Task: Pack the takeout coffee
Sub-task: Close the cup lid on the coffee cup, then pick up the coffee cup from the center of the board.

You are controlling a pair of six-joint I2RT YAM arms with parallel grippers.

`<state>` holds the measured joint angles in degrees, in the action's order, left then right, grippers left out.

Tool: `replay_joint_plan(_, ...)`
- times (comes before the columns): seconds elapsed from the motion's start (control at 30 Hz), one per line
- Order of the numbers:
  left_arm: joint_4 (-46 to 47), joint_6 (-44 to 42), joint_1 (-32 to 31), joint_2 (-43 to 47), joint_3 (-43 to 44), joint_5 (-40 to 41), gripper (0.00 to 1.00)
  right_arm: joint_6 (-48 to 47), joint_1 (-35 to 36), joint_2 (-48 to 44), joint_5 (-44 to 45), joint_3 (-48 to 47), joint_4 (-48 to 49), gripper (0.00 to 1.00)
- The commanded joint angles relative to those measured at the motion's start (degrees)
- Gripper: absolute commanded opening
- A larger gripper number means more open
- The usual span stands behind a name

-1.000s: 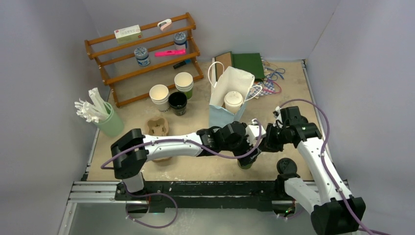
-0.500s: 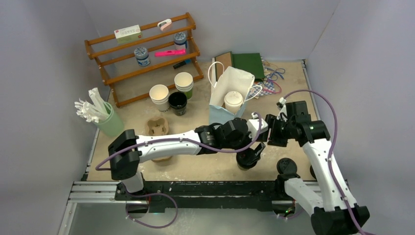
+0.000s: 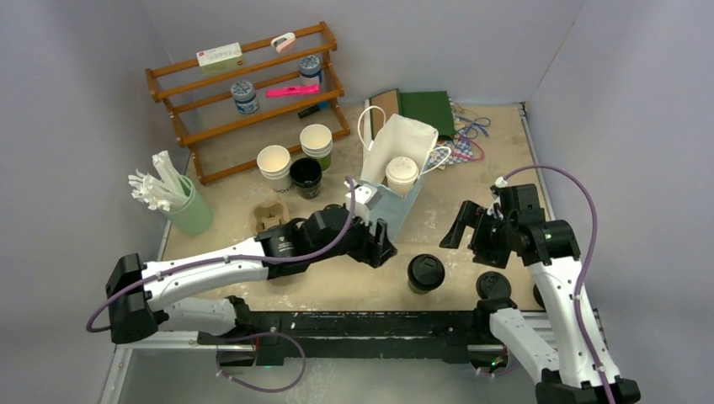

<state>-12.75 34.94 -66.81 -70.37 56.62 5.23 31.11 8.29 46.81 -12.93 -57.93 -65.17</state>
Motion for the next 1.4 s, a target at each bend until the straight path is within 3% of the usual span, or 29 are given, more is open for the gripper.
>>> replay_joint_plan(0.0,7.51,7.32,2.46,4.44,-7.81,1.18,0.65,3.52,2.36,2.05,2.91,0.48,1.51,0.99)
replay_joint_plan(0.13,9.17,7.45,3.31,4.20,-9.63,-0.34,0.63,5.95,9.69,8.77,9.84,-4.16,2.46,0.99)
replay_joint_plan(0.27,10.41,8.47,3.85,3.40,-10.87,-1.54,0.63,14.76,18.88,11.90,15.40,-6.05,0.82,0.99)
replay_joint_plan(0.47,14.10,10.75,4.09,3.32,-14.14,-1.45,0.73,22.41,25.69,12.20,17.51,-4.00,0.50,0.99)
replay_joint_plan(0.8,17.24,12.87,6.25,2.52,-16.85,-2.58,0.69,39.22,39.07,19.38,26.30,-7.93,-4.64,0.99)
replay_joint_plan(1.13,17.19,11.36,8.49,2.08,-17.24,-4.95,0.68,42.67,41.18,20.08,27.42,-4.86,-5.64,0.99)
replay_joint_plan(1.37,15.69,10.62,9.95,2.76,-17.23,-4.97,0.68,42.45,41.27,19.79,25.44,-1.67,-1.98,0.91)
